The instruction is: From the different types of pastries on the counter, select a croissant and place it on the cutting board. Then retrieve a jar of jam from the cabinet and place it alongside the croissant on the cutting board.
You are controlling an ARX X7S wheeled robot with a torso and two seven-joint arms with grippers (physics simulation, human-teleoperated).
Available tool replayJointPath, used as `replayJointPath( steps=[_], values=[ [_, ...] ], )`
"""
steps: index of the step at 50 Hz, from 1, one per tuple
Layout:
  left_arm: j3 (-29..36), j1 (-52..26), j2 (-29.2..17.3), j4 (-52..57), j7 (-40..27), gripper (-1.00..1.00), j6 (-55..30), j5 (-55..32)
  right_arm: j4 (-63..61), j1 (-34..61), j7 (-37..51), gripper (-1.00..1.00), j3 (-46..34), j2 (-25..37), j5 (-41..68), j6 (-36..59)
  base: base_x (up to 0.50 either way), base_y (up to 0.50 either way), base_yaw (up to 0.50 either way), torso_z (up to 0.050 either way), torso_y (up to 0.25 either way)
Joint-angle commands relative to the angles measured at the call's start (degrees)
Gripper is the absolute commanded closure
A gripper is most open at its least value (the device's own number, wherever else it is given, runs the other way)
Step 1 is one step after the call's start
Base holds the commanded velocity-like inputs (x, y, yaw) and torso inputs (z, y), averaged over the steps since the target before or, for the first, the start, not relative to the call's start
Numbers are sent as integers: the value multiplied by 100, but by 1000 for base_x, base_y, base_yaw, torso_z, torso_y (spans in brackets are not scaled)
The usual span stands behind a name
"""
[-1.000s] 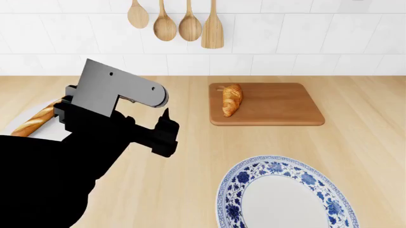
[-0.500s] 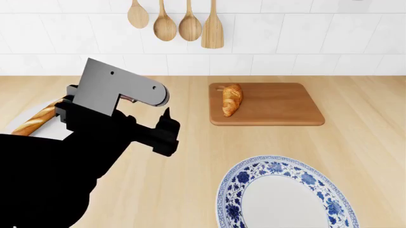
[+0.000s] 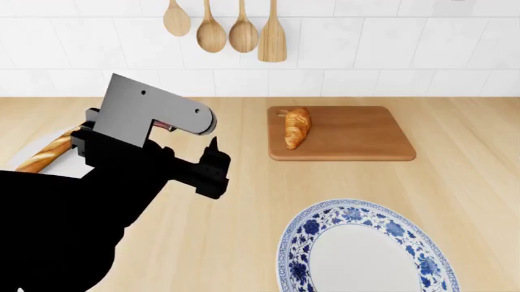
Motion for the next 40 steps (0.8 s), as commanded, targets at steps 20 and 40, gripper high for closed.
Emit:
replayJointPath(
  steps=[20,40],
  values=[
    [-26,71,-13,2,7,-100,16,46,-721,-1303,2107,100,-681,11,2625,-251,0,0,0,0,0],
    [-51,79,-17,-11,12,-100,1,46,-900,-1991,1963,100,-997,436,2381,-280,0,0,0,0,0]
  ],
)
